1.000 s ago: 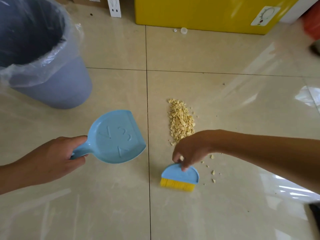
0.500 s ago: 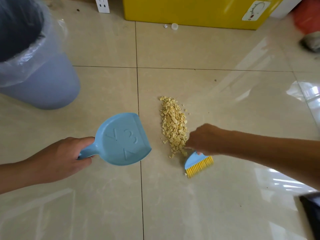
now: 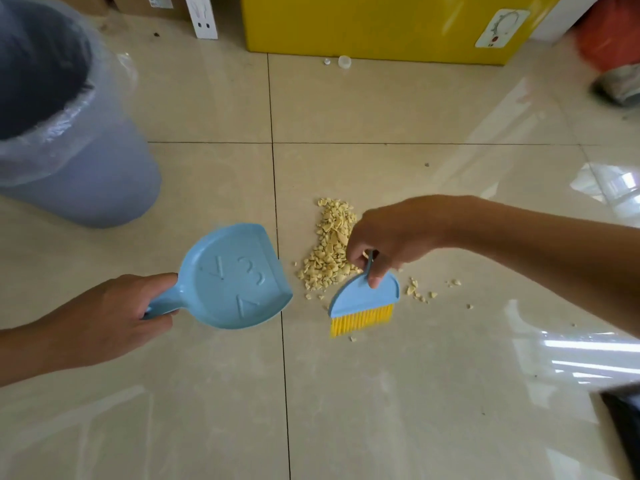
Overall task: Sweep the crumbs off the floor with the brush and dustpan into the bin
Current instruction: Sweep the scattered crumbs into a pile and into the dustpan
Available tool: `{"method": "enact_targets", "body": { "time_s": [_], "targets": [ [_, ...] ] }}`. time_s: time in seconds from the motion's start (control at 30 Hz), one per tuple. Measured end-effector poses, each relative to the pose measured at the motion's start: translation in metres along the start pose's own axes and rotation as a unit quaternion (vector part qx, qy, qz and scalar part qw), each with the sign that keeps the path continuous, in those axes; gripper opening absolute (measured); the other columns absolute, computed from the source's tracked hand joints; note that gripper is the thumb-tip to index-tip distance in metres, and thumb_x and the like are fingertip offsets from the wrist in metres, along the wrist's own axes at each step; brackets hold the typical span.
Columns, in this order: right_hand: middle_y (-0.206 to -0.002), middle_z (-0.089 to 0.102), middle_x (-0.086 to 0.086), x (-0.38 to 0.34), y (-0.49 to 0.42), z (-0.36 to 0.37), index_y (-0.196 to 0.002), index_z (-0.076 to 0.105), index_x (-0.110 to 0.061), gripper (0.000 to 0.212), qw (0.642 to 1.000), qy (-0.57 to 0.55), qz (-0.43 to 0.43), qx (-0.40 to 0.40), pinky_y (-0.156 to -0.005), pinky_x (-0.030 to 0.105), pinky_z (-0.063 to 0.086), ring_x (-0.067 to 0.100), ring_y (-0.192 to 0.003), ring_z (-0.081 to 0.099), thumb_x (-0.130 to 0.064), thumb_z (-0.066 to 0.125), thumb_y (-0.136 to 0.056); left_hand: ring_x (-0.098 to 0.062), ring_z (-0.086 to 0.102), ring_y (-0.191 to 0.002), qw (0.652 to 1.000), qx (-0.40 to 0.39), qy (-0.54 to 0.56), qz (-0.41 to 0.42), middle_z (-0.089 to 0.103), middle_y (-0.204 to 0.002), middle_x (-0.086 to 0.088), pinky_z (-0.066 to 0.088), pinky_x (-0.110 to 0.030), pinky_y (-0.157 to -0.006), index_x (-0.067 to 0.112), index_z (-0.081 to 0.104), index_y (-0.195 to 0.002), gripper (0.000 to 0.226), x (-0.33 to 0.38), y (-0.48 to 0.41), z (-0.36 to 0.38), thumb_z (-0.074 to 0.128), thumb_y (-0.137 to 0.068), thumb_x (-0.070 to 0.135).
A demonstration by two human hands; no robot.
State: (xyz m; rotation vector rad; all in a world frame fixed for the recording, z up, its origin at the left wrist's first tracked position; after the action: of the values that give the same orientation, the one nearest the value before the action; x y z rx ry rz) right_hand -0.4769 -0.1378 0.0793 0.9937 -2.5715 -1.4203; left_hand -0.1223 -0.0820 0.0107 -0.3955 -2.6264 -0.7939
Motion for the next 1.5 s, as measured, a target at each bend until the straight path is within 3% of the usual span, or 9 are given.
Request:
{"method": "enact_targets", "body": {
  "time_s": [0.13,0.3,0.5,0.67,0.8,1.03,1.2,1.37,1.5],
  "targets": [
    [-0.067,0.051,-0.010,-0.030,-0.016,0.068,-0.077,0.055,-0.019,0.024,0.999,-0.014,-0.022,-0.024,-0.050,0.028,0.028,0.001,-0.060,0.042,-0.033,0.074,-0.081,-0.010,0.042,-0.048,1.000,-0.015,-0.016,-0.012,0.059,-0.071,-0.010,0.050,-0.043,-0.055,0.017,0.057,-0.089,0.009,0.005,0.004,0.006,0.060,-0.083,0.023],
    [-0.078,0.059,-0.005,-0.020,-0.042,0.078,-0.085,0.064,-0.014,0.022,0.995,-0.051,0.011,0.083,-0.053,0.023,0.030,0.012,-0.074,0.049,-0.035,0.069,-0.086,-0.016,0.041,-0.051,0.997,0.003,-0.071,-0.021,0.055,-0.061,-0.005,0.037,-0.032,-0.051,0.019,0.046,-0.076,0.015,0.015,-0.002,0.006,0.058,-0.084,0.023],
    [-0.087,0.067,0.002,0.026,-0.062,0.039,-0.089,0.068,-0.013,0.022,0.962,-0.118,0.106,0.221,-0.058,0.028,0.041,0.019,-0.082,0.058,-0.034,0.069,-0.083,-0.016,0.042,-0.050,0.997,0.016,-0.073,-0.013,0.059,-0.064,-0.008,0.041,-0.034,-0.052,0.020,0.048,-0.078,0.013,0.013,-0.004,0.000,0.059,-0.084,0.024],
    [-0.092,0.066,0.002,0.055,-0.059,0.027,-0.098,0.070,-0.014,0.025,0.951,-0.134,0.168,0.223,-0.056,0.024,0.039,0.018,-0.082,0.057,-0.036,0.070,-0.085,-0.017,0.042,-0.051,0.996,0.018,-0.081,-0.024,0.051,-0.059,0.001,0.036,-0.032,-0.052,0.020,0.044,-0.076,0.019,0.007,0.003,0.002,0.059,-0.086,0.025],
    [-0.080,0.059,-0.007,0.070,-0.043,0.022,-0.083,0.063,-0.024,0.018,0.945,-0.171,0.185,0.209,-0.059,0.027,0.039,0.016,-0.080,0.055,-0.040,0.073,-0.083,-0.016,0.044,-0.051,0.994,0.013,-0.096,-0.043,0.054,-0.061,-0.001,0.038,-0.032,-0.052,0.019,0.046,-0.078,0.015,-0.006,0.011,0.003,0.057,-0.084,0.028],
    [-0.064,0.063,-0.006,0.008,-0.056,0.032,-0.075,0.067,-0.021,0.020,0.925,-0.326,0.099,0.169,-0.052,0.021,0.041,0.006,-0.058,0.058,-0.038,0.076,-0.081,-0.014,0.040,-0.050,0.996,-0.010,-0.088,-0.031,0.056,-0.065,-0.008,0.036,-0.030,-0.051,0.020,0.042,-0.075,0.014,-0.020,0.017,0.005,0.051,-0.077,0.032],
    [-0.075,0.062,0.004,-0.018,-0.096,0.034,-0.092,0.071,-0.006,0.028,0.936,-0.263,0.121,0.200,-0.049,0.024,0.037,0.015,-0.064,0.054,-0.033,0.069,-0.087,-0.015,0.040,-0.051,0.997,-0.014,-0.080,-0.017,0.056,-0.067,-0.009,0.038,-0.031,-0.052,0.020,0.044,-0.077,0.013,-0.015,0.019,0.008,0.049,-0.077,0.032],
    [-0.082,0.060,0.007,0.030,-0.079,0.020,-0.088,0.070,-0.005,0.027,0.931,-0.212,0.205,0.214,-0.053,0.027,0.041,0.022,-0.074,0.057,-0.031,0.064,-0.089,-0.015,0.037,-0.051,0.998,-0.019,-0.060,-0.019,0.049,-0.061,-0.005,0.033,-0.029,-0.051,0.018,0.043,-0.076,0.015,-0.013,0.021,0.009,0.056,-0.081,0.022],
    [-0.071,0.060,0.002,0.065,-0.059,0.028,-0.074,0.066,-0.012,0.023,0.916,-0.218,0.249,0.226,-0.054,0.027,0.042,0.022,-0.071,0.059,-0.032,0.066,-0.086,-0.015,0.038,-0.051,0.997,-0.025,-0.062,-0.032,0.052,-0.065,-0.008,0.034,-0.029,-0.051,0.020,0.042,-0.076,0.014,-0.021,0.021,0.011,0.053,-0.080,0.028]
  ]
}}
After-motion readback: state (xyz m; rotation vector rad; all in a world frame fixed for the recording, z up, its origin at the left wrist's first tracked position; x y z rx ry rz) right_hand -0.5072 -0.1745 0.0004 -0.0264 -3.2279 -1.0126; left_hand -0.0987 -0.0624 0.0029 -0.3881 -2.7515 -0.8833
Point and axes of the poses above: each hand's wrist, its own y-axis away from the middle knuckle, its own z-axis out of the palm, x = y × z, the point moved 3 cm from there along -y, towards the middle knuckle
